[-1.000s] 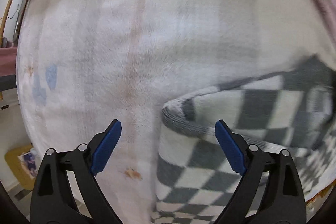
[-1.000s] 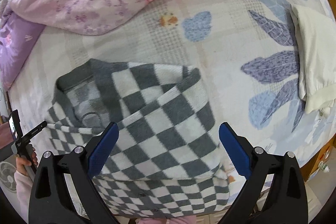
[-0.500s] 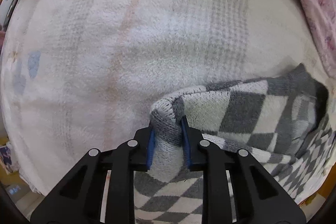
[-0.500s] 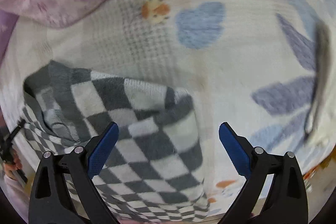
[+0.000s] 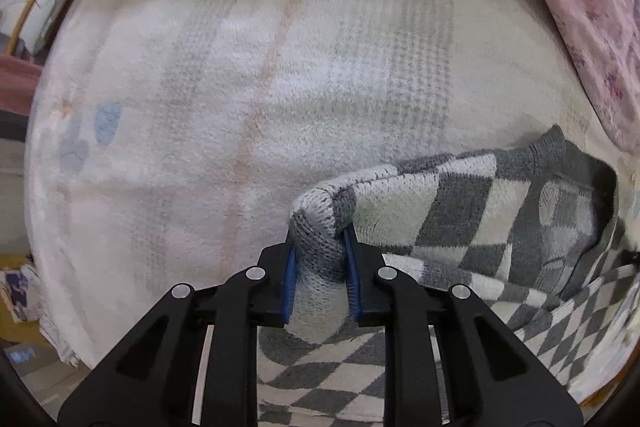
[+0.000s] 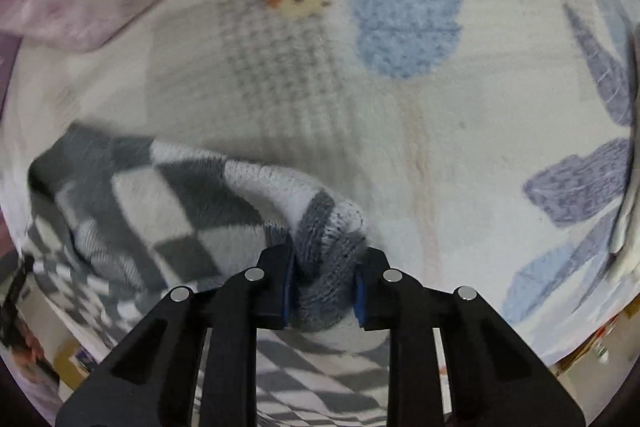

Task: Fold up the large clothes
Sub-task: 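Close the left gripper on the hem while the right gripper grasps the hem, then lift the hem with both grippers and fold it over toward the collar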

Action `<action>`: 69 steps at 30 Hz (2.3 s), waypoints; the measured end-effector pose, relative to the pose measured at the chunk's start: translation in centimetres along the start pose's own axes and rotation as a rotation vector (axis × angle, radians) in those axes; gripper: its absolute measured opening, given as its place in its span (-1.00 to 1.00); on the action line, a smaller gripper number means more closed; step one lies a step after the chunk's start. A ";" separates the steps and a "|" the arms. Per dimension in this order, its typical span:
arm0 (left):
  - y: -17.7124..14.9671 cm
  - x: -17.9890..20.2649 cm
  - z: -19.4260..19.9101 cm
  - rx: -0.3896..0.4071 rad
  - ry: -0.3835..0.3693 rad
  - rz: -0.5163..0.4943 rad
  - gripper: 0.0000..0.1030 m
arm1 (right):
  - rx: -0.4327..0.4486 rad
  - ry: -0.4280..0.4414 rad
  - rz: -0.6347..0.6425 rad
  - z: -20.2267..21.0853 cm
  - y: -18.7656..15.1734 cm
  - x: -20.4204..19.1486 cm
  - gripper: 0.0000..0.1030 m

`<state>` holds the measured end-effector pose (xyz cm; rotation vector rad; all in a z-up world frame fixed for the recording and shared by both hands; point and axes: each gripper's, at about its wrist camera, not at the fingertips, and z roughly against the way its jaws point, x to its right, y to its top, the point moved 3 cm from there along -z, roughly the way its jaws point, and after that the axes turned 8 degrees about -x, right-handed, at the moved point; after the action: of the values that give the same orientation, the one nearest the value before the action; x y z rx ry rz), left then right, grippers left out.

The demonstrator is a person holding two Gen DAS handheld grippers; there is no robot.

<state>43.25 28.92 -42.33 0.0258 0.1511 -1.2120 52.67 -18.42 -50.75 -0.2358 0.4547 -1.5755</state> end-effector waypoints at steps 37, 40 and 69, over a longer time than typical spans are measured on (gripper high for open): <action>-27.1 -4.7 16.3 0.477 0.087 -0.152 -0.64 | 0.548 0.056 -0.045 9.5 -33.7 2.4 -0.65; -30.9 -5.5 16.0 0.479 0.098 -0.138 -0.64 | 0.571 0.047 0.015 8.0 -37.5 2.9 -0.65; -52.3 -9.4 -5.3 -0.111 -0.200 0.213 0.59 | 0.124 0.262 -0.233 -17.6 -51.8 9.0 0.65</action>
<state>-9.35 19.77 -43.15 -0.1722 0.0386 -0.9858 -2.24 -24.61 -45.63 0.0154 0.5451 -1.8666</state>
